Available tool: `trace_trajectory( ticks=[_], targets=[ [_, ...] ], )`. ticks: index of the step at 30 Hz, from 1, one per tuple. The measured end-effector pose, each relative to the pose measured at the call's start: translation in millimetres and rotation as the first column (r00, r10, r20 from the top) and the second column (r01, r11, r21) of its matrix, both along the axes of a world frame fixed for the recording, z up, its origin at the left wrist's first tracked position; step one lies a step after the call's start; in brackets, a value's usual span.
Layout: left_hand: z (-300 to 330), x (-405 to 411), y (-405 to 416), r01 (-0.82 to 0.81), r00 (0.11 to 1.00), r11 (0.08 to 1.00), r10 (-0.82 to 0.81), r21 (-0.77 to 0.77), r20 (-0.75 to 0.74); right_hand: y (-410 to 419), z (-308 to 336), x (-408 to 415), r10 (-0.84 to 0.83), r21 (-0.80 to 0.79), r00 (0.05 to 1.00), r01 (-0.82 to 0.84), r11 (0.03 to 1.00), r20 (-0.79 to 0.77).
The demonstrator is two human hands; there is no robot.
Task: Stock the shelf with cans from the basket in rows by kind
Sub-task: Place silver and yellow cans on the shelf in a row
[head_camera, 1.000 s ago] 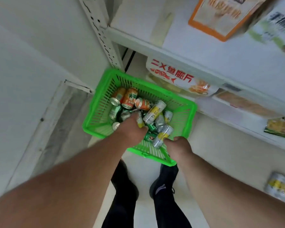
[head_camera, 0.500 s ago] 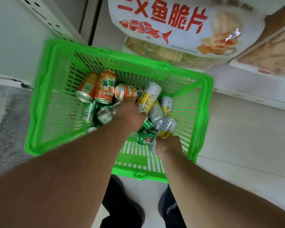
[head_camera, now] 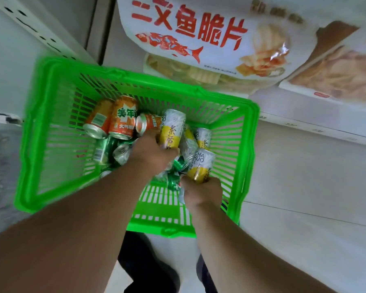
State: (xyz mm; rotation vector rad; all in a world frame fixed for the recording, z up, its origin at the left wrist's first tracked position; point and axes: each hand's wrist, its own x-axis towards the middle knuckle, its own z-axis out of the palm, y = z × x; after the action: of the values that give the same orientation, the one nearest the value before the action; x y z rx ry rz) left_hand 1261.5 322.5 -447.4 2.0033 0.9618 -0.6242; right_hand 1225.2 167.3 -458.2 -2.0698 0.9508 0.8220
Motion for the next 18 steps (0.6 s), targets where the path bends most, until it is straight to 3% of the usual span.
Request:
trace_trajectory(
  ticks=[6, 11, 18],
  targets=[
    [148, -37, 16, -0.126, 0.988, 0.992, 0.128, -0.023, 0.086, 1, 128, 14, 0.176, 0.099, 0.98, -0.185, 0.978, 0.091],
    [287, -53, 9, -0.227, 0.951, 0.968, 0.243, -0.102, 0.192, 2, 273, 30, 0.345, 0.107, 0.921, -0.367, 0.924, 0.178],
    [478, -85, -1, -0.189, 0.92, 0.96, 0.246, -0.205, 0.305, -9, 470, 18, 0.426, 0.15, 0.837, -0.496, 0.855, 0.343]
  ],
)
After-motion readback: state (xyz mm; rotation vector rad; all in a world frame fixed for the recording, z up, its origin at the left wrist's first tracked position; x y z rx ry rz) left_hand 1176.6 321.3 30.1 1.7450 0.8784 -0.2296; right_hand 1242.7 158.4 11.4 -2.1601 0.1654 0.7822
